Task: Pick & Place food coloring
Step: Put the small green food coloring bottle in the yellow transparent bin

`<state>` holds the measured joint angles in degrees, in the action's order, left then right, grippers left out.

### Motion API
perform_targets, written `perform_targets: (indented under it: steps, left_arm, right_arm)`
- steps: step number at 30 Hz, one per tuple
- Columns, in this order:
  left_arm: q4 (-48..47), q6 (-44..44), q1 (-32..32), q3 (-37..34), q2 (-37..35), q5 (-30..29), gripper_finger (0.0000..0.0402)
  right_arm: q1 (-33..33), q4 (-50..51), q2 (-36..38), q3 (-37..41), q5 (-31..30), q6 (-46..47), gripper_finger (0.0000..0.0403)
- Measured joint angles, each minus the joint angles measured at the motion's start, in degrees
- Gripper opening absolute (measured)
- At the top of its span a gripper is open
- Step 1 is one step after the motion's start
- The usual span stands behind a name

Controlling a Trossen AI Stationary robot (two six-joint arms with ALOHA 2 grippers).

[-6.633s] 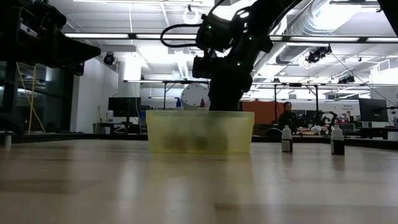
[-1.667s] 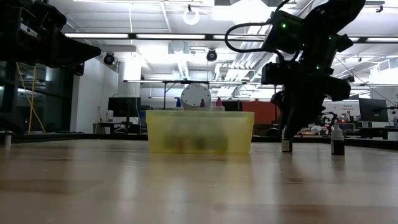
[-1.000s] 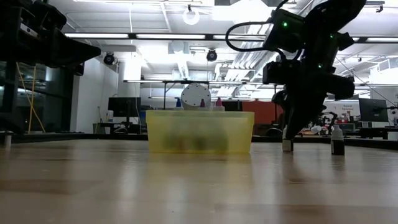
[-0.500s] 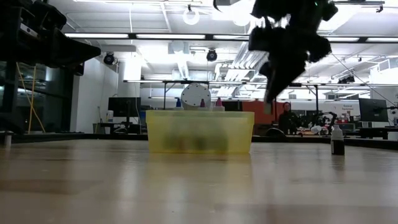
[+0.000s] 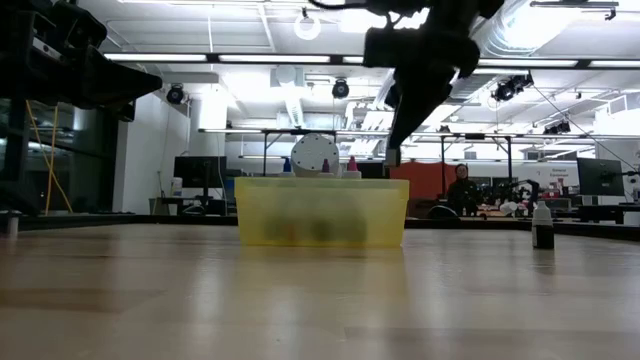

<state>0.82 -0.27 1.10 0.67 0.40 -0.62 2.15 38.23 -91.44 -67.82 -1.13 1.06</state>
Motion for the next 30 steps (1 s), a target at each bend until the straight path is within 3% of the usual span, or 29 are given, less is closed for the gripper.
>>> perform_targets:
  steps: [10,30]
  left_arm:
    - [-0.01,0.00,0.01,0.00,0.00,0.01,0.0000]
    - [0.00,0.00,0.00,0.00,0.00,0.00,0.0000]
  right_arm:
    - [0.07,-4.15,-6.59,-0.74,0.87,0.00,0.0069]
    - [2.30,-8.93,-11.10,-0.76,0.55,0.44,0.0069]
